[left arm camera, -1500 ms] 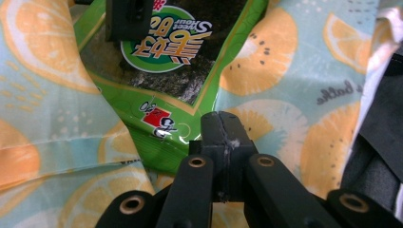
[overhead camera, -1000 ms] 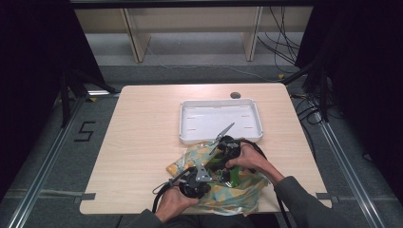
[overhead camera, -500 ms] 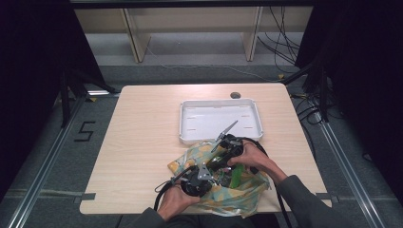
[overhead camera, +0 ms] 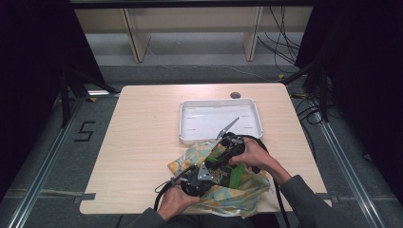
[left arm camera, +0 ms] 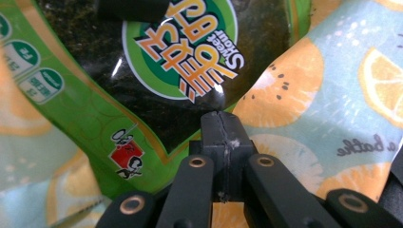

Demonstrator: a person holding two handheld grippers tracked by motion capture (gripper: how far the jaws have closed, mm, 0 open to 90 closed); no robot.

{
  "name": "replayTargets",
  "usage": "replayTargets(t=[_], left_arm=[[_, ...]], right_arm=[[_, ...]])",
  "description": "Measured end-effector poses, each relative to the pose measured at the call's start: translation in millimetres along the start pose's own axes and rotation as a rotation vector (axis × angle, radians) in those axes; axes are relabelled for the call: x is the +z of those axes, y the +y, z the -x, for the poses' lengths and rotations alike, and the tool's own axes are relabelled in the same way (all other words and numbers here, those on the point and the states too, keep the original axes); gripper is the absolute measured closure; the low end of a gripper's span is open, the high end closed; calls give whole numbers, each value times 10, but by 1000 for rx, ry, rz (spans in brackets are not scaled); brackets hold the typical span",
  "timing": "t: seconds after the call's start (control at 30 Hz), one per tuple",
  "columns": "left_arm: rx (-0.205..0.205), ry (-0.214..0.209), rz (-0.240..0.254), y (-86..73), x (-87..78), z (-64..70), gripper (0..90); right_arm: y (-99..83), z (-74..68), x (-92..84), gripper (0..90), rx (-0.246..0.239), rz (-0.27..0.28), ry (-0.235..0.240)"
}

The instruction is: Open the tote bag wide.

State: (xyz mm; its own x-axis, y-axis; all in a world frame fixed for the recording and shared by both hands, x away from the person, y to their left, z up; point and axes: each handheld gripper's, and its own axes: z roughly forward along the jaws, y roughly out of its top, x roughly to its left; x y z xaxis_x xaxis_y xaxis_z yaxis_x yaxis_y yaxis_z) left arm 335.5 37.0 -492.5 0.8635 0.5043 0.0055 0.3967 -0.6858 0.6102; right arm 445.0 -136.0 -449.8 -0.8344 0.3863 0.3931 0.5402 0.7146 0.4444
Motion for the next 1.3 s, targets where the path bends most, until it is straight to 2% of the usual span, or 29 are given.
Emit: replayTargets(t=[0.03,0.07,0.13,0.2,0.23,0.27,0.3,0.33,0.47,0.5,0.53,0.6,0.63,0.67,0.7,0.73,0.8,0.83,0.9,1.0,1.03,1.17,1.23,1.3], left_arm=[[-10,-2,1,0,-1,2,897],[-11,-4,3,0,-4,0,896],[-24,-9,18,12,-30,12,865],[-18,-18,39,48,-106,36,814],[-13,-5,54,70,-177,54,784],[-16,-3,66,80,-220,60,752],[2,0,76,94,-285,51,731],[-18,4,87,99,-341,54,708],[-19,56,130,112,-570,8,640],[-36,64,137,109,-613,-3,622],[-36,77,139,105,-651,-30,609],[-56,98,156,92,-715,-74,578],[-84,107,159,84,-755,-95,553],[-90,120,164,76,-781,-121,529],[-83,131,156,70,-815,-153,510],[-99,142,159,65,-829,-169,490],[-93,169,146,54,-872,-231,467],[-107,186,139,49,-878,-254,452],[-155,217,157,42,-846,-286,413],[-173,241,135,37,-792,-341,378],[-172,223,118,33,-766,-375,368],[-189,204,107,22,-660,-452,431],[-169,189,113,10,-619,-516,589],[-162,197,111,4,-571,-558,733]], right_arm=[[2,8,10,740,-26,8,46],[1,-11,-21,746,-1,-4,32],[-1,-38,-36,750,-2,-4,5],[4,-38,-51,751,-24,-2,26],[6,-28,-41,751,-57,13,46],[4,-25,-51,751,-72,26,36],[-2,-41,-69,751,-53,22,15],[-5,-39,-82,751,-59,32,12],[-20,-47,-130,751,-52,31,4],[-21,-35,-134,751,-58,27,27],[-27,-39,-139,750,-58,33,2],[-34,-54,-149,750,-46,32,0],[-34,-50,-150,750,-57,36,-9],[-39,-64,-156,750,-41,32,-10],[-41,-62,-158,751,-48,35,-12],[-41,-61,-165,751,-54,34,-12],[-45,-68,-175,750,-52,38,-19],[-46,-70,-186,750,-51,37,-22],[-51,-77,-195,750,-47,43,-23],[-55,-81,-218,750,-57,43,-31],[-56,-85,-221,750,-55,44,-32],[-55,-93,-235,750,-64,44,-46],[-55,-96,-232,750,-67,44,-46],[-56,-101,-231,750,-72,43,-41]])
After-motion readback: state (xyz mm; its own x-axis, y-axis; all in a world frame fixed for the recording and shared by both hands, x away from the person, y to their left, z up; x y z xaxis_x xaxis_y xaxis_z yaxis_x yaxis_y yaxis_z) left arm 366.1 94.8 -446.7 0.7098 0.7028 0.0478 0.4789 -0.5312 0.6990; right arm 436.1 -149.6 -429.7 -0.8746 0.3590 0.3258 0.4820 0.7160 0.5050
